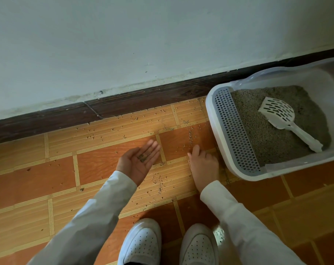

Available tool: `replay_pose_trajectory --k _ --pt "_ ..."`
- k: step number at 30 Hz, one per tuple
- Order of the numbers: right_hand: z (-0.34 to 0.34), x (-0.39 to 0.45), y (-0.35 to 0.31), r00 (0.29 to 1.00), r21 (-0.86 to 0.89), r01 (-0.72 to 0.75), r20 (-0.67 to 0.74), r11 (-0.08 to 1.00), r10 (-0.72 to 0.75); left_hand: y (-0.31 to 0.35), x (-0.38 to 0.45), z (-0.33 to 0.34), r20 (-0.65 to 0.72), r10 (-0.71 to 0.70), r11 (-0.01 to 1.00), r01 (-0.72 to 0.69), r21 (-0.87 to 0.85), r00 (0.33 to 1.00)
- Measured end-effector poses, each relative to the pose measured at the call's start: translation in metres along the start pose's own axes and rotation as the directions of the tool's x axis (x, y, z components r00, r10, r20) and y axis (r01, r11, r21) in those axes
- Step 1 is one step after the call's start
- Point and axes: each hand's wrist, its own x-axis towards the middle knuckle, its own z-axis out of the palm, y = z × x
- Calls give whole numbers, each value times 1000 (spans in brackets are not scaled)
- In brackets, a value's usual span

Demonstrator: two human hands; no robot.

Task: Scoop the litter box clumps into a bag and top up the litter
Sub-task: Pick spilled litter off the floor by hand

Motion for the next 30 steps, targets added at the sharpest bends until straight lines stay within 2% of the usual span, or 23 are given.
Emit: replay_pose_trajectory --k 7,11,14,16,19,21,25,30 --pt "0 4 0 998 -63 61 8 996 -61 -6 3 0 11 -16 999 15 31 1000" --pt "-21 2 -13 995 96 66 -74 993 -59 -15 2 -1 12 -35 996 34 83 999" --pt "-45 -6 -39 968 204 172 -218 964 -126 -23 0 -1 -2 -51 987 51 153 999" --pt "-53 -10 -52 954 266 223 -257 938 -154 -24 -1 0 9 -58 984 55 170 998" --pt "-49 -12 -51 972 365 185 -204 912 -115 -16 -2 -2 30 -46 992 42 123 998" --pt "-37 -19 -45 972 319 200 -185 926 -146 -7 -2 -4 40 -27 996 23 83 999" --pt "-17 -37 -50 943 210 331 -107 920 -315 8 -4 -9 40 23 1000 -23 3 999" --pt "-20 -40 -68 935 198 353 -96 914 -340 11 -7 -10 48 32 999 -32 -6 998"
